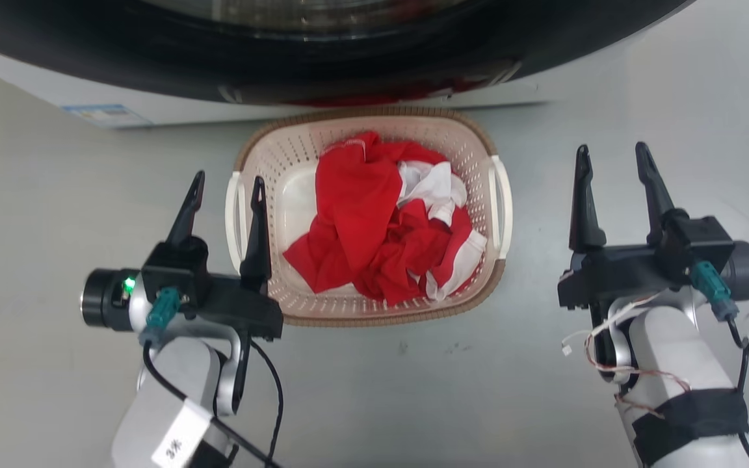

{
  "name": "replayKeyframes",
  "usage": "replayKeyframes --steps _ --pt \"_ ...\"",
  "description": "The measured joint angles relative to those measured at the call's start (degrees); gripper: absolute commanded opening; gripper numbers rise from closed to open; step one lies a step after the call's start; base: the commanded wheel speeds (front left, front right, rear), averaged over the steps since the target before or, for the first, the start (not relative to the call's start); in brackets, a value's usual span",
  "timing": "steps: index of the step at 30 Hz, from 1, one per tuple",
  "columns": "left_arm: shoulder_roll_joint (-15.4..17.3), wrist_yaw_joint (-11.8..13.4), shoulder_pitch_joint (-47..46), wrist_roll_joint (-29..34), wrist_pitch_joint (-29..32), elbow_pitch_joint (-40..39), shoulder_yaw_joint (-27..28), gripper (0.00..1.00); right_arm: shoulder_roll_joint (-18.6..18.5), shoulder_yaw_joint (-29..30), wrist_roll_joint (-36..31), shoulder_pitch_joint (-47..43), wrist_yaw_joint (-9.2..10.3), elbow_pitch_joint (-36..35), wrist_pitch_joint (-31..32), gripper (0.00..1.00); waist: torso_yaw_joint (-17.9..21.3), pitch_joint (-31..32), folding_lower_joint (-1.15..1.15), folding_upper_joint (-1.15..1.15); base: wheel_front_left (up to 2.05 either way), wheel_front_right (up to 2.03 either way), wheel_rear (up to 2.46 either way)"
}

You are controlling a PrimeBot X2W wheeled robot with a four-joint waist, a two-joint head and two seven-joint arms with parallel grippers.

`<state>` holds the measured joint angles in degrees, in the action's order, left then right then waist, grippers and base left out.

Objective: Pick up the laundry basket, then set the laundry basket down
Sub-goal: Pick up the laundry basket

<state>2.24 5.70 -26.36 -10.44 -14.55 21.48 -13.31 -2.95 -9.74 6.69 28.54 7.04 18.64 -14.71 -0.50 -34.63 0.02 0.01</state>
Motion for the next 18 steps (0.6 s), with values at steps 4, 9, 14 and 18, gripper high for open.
replayKeyframes --steps 4,9,14,18 --pt "-0.1 -1.2 -4.3 -0.6 0.0 4.2 0.9 1.0 -0.1 0.0 0.4 4.1 -0.25 3.4 0.0 1.0 -0.2 -4.3 0.0 0.0 0.0 0.0 0.0" --pt "-0.1 -1.7 -8.1 -1.1 0.1 7.6 1.8 1.0 -0.2 -0.4 0.8 8.3 -0.48 6.2 0.0 1.0 -0.4 -8.6 0.0 0.0 0.0 0.0 0.0" --pt "-0.1 -2.2 -11.4 -1.7 0.1 11.3 2.3 1.0 -0.3 -1.7 1.6 12.2 -0.49 8.6 0.0 1.0 -0.6 -12.8 0.0 0.0 0.0 0.0 0.0" --pt "-0.1 -2.2 -12.5 -2.3 0.1 14.3 2.5 1.0 -0.4 -3.0 2.1 13.6 -0.51 10.9 0.0 1.0 -0.7 -15.8 0.0 0.0 0.0 0.0 0.0"
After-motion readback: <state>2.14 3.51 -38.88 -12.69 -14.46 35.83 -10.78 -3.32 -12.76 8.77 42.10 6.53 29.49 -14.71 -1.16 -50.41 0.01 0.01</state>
